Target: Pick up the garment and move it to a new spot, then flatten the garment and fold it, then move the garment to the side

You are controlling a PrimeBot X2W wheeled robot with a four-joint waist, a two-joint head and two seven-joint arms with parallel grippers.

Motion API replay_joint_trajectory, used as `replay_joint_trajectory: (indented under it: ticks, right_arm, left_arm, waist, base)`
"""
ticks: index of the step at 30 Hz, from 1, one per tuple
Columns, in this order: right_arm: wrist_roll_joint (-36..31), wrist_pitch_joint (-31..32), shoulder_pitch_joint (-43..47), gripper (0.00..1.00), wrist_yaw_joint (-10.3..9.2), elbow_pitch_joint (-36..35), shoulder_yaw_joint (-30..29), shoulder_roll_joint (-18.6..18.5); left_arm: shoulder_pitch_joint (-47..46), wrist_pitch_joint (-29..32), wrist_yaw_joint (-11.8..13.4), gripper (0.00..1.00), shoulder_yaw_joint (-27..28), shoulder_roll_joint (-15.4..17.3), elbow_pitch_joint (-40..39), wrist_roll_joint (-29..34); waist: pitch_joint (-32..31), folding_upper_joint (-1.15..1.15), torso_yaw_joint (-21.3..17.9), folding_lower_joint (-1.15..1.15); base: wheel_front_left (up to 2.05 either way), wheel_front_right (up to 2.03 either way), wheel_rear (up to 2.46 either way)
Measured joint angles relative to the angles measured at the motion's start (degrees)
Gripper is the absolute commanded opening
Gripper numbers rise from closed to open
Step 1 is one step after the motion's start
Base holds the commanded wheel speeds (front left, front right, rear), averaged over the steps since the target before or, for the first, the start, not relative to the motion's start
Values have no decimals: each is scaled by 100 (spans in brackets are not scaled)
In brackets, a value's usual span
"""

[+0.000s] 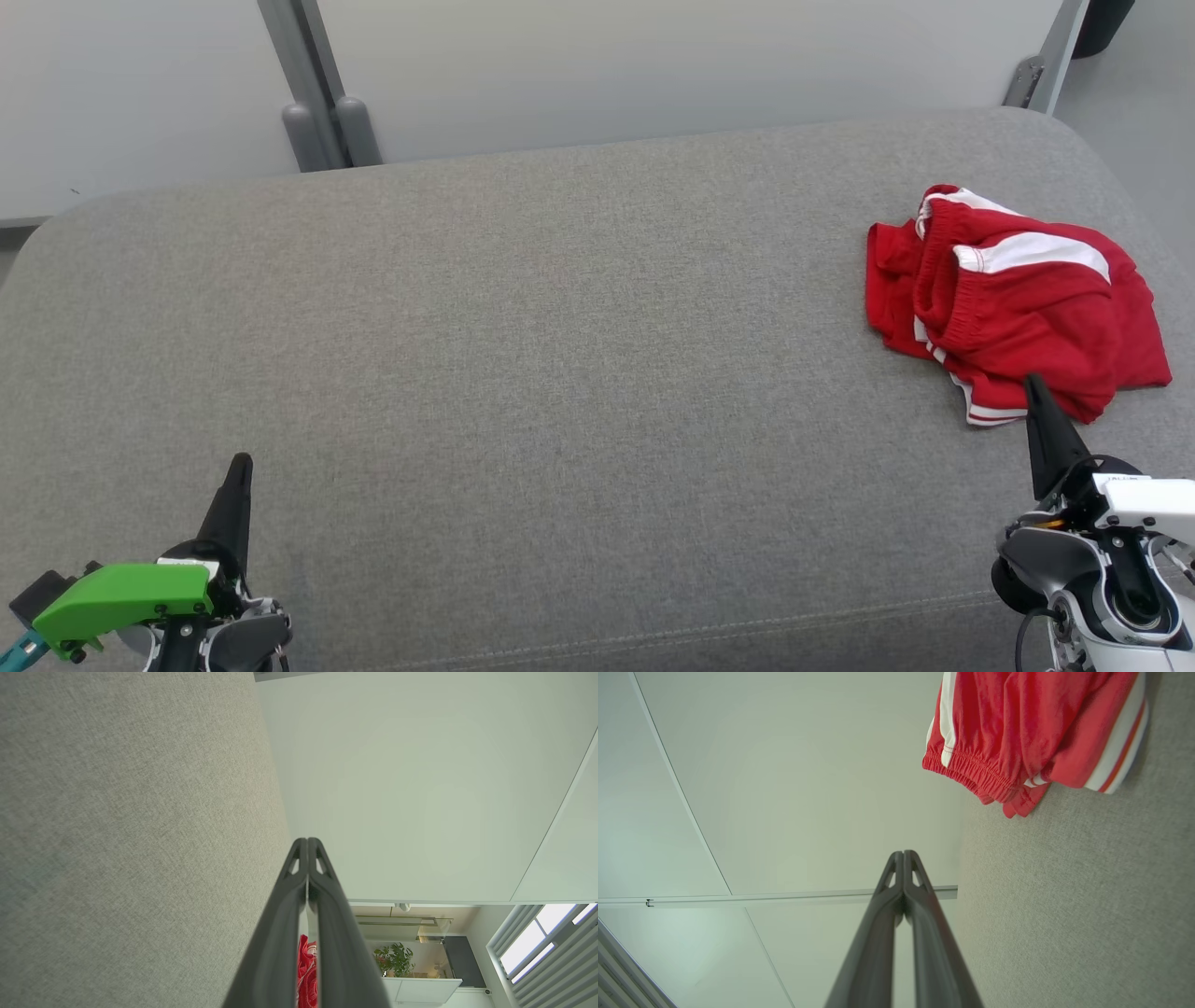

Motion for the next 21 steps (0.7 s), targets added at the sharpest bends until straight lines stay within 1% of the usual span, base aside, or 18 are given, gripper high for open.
replay_joint_trajectory:
  ticks: [21]
  right_arm:
    - [0, 0, 0, 0, 0, -3, -4, 12]
  left_arm:
    - [0, 0, 0, 0, 8, -3, -8, 0]
  waist:
    - [0, 0, 0, 0]
  base:
    - [0, 0, 0]
